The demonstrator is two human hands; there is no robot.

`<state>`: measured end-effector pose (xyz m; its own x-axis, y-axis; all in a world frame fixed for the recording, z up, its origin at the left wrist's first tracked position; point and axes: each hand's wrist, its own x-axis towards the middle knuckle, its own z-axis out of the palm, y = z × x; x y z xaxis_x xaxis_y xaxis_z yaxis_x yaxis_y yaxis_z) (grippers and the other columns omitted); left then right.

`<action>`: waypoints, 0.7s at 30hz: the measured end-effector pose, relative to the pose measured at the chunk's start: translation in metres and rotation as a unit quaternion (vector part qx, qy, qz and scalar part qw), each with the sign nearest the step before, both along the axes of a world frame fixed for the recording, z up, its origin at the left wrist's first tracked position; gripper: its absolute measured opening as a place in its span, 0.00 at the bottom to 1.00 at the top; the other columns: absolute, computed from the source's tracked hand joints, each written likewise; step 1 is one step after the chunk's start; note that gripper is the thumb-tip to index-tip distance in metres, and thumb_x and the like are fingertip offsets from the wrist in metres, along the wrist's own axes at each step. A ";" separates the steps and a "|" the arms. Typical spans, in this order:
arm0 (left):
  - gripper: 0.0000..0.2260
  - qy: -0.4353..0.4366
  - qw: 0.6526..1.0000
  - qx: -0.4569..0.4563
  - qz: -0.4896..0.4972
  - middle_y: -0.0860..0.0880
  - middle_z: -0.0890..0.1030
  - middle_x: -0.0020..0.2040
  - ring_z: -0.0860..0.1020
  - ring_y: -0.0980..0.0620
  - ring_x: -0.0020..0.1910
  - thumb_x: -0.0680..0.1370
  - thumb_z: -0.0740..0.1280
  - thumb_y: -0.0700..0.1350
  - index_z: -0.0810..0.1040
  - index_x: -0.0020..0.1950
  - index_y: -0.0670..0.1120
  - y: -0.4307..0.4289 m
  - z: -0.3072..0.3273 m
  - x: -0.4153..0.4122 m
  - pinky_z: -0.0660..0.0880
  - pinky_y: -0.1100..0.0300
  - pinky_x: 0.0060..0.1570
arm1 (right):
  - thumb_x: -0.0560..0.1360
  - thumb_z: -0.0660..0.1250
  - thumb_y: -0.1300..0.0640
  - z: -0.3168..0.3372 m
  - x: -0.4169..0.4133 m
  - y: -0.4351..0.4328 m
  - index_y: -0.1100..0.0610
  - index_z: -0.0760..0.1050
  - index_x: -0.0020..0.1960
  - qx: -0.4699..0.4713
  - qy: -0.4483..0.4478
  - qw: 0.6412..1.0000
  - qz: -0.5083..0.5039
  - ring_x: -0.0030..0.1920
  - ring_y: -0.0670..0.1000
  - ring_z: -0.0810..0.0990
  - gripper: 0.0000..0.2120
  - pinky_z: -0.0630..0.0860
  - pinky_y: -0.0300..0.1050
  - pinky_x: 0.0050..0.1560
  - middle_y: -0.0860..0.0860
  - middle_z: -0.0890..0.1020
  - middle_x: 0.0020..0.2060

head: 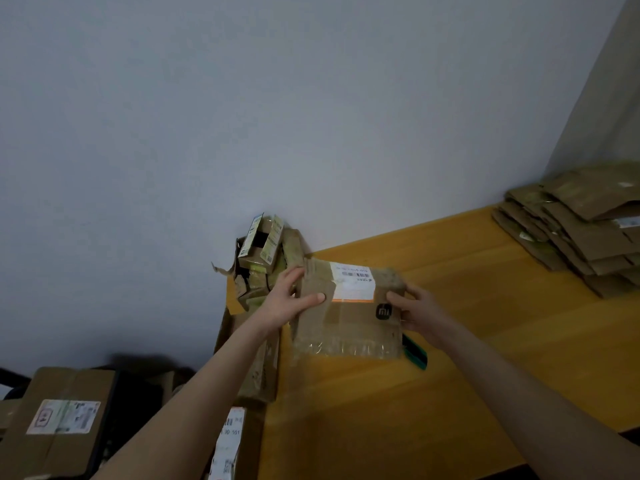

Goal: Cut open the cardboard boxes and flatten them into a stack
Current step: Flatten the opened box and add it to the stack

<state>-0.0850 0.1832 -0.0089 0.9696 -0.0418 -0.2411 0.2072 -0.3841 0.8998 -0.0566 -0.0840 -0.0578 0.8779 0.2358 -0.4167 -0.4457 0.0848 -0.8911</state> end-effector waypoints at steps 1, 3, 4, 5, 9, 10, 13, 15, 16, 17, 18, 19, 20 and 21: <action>0.32 -0.018 1.000 0.024 0.004 0.50 0.61 0.74 0.68 0.47 0.70 0.70 0.75 0.53 0.68 0.71 0.54 -0.001 -0.001 -0.001 0.72 0.45 0.65 | 0.76 0.68 0.61 0.000 0.000 0.002 0.56 0.73 0.66 0.009 -0.003 1.000 -0.006 0.47 0.52 0.83 0.19 0.80 0.42 0.36 0.52 0.83 0.51; 0.25 -0.057 0.996 0.063 0.019 0.51 0.61 0.75 0.66 0.48 0.71 0.73 0.73 0.50 0.72 0.69 0.52 -0.001 -0.004 -0.003 0.70 0.43 0.66 | 0.77 0.67 0.60 0.000 0.000 0.006 0.59 0.74 0.65 0.031 -0.002 0.999 -0.015 0.46 0.52 0.84 0.17 0.80 0.41 0.36 0.52 0.84 0.49; 0.23 -0.084 0.992 0.093 0.030 0.51 0.62 0.75 0.66 0.49 0.71 0.75 0.72 0.48 0.73 0.69 0.51 -0.002 -0.006 -0.004 0.69 0.44 0.67 | 0.78 0.66 0.56 0.000 0.000 0.007 0.61 0.74 0.64 0.044 0.004 0.999 -0.018 0.47 0.53 0.84 0.17 0.80 0.43 0.38 0.52 0.83 0.50; 0.20 -0.115 0.985 0.124 0.039 0.52 0.64 0.74 0.66 0.51 0.70 0.76 0.71 0.46 0.74 0.68 0.50 -0.003 -0.008 -0.005 0.69 0.45 0.68 | 0.79 0.63 0.51 0.001 0.001 0.008 0.61 0.74 0.63 0.057 0.016 0.998 -0.024 0.50 0.55 0.83 0.18 0.80 0.46 0.42 0.52 0.82 0.52; 0.14 -0.238 0.943 0.229 0.028 0.60 0.64 0.73 0.65 0.67 0.62 0.77 0.69 0.42 0.79 0.63 0.48 -0.007 -0.010 -0.012 0.64 0.65 0.64 | 0.81 0.52 0.40 0.004 0.009 0.005 0.61 0.74 0.51 0.131 0.119 0.980 -0.095 0.51 0.59 0.80 0.25 0.78 0.53 0.43 0.56 0.79 0.53; 0.13 -0.271 0.927 0.259 0.007 0.60 0.63 0.72 0.67 0.66 0.62 0.77 0.69 0.41 0.80 0.61 0.47 -0.008 -0.008 -0.014 0.64 0.66 0.64 | 0.81 0.55 0.43 0.004 0.010 0.004 0.62 0.73 0.52 0.123 0.127 0.979 -0.103 0.50 0.59 0.80 0.22 0.78 0.53 0.41 0.57 0.79 0.53; 0.07 -0.363 0.869 0.331 -0.063 0.51 0.69 0.72 0.80 0.53 0.54 0.76 0.69 0.39 0.83 0.53 0.43 -0.011 -0.001 -0.017 0.75 0.59 0.58 | 0.77 0.67 0.52 0.008 0.012 -0.002 0.60 0.74 0.61 0.063 0.111 0.990 -0.054 0.48 0.57 0.81 0.16 0.81 0.52 0.39 0.58 0.80 0.56; 0.05 -0.395 0.840 0.360 -0.095 0.46 0.71 0.71 0.83 0.47 0.46 0.75 0.71 0.37 0.83 0.49 0.43 -0.017 0.006 -0.017 0.82 0.54 0.47 | 0.71 0.73 0.53 0.013 0.014 -0.004 0.56 0.72 0.65 0.002 0.089 0.996 0.009 0.51 0.57 0.81 0.25 0.81 0.49 0.40 0.56 0.80 0.55; 0.05 -0.401 0.831 0.370 -0.108 0.45 0.72 0.71 0.84 0.46 0.44 0.74 0.72 0.37 0.83 0.48 0.44 -0.019 0.008 -0.017 0.82 0.53 0.43 | 0.68 0.75 0.53 0.015 0.015 -0.003 0.55 0.71 0.66 -0.035 0.064 0.997 0.037 0.52 0.56 0.81 0.28 0.80 0.48 0.41 0.55 0.81 0.55; 0.06 -0.402 0.826 0.376 -0.118 0.44 0.72 0.71 0.84 0.46 0.44 0.73 0.73 0.36 0.83 0.48 0.45 -0.021 0.009 -0.018 0.83 0.53 0.42 | 0.67 0.77 0.55 0.015 0.016 -0.002 0.54 0.70 0.66 -0.069 0.031 0.996 0.044 0.52 0.55 0.81 0.30 0.79 0.46 0.43 0.54 0.81 0.55; 0.07 -0.400 0.825 0.379 -0.124 0.44 0.72 0.71 0.84 0.45 0.45 0.72 0.73 0.36 0.83 0.48 0.45 -0.022 0.009 -0.019 0.83 0.53 0.41 | 0.67 0.77 0.57 0.014 0.018 0.000 0.54 0.69 0.66 -0.101 -0.004 0.994 0.027 0.52 0.52 0.80 0.31 0.78 0.45 0.45 0.53 0.80 0.55; 0.08 -0.399 0.826 0.378 -0.128 0.44 0.72 0.71 0.84 0.45 0.44 0.72 0.73 0.35 0.83 0.48 0.45 -0.022 0.009 -0.020 0.83 0.53 0.41 | 0.68 0.76 0.59 0.015 0.019 0.001 0.55 0.69 0.67 -0.137 -0.045 0.990 -0.004 0.53 0.51 0.79 0.30 0.77 0.46 0.48 0.52 0.79 0.56; 0.08 -0.399 0.826 0.375 -0.133 0.44 0.71 0.71 0.84 0.46 0.43 0.72 0.73 0.35 0.83 0.48 0.45 -0.022 0.009 -0.020 0.82 0.54 0.42 | 0.70 0.75 0.59 0.014 0.020 0.001 0.56 0.67 0.69 -0.181 -0.087 0.979 -0.036 0.55 0.51 0.77 0.30 0.77 0.49 0.51 0.52 0.78 0.57; 0.08 -0.399 0.826 0.372 -0.137 0.44 0.71 0.71 0.84 0.46 0.43 0.71 0.73 0.34 0.82 0.47 0.45 -0.022 0.009 -0.020 0.82 0.56 0.43 | 0.71 0.74 0.59 0.014 0.023 -0.001 0.56 0.65 0.71 -0.224 -0.122 0.965 -0.053 0.58 0.52 0.75 0.32 0.76 0.53 0.55 0.50 0.75 0.58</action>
<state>-0.1054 0.1615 -0.0003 0.8105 -0.4154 0.4131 -0.5258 -0.8267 0.2003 -0.0337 -0.0848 -0.0441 0.9723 -0.0170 -0.2331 -0.2274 -0.3002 -0.9264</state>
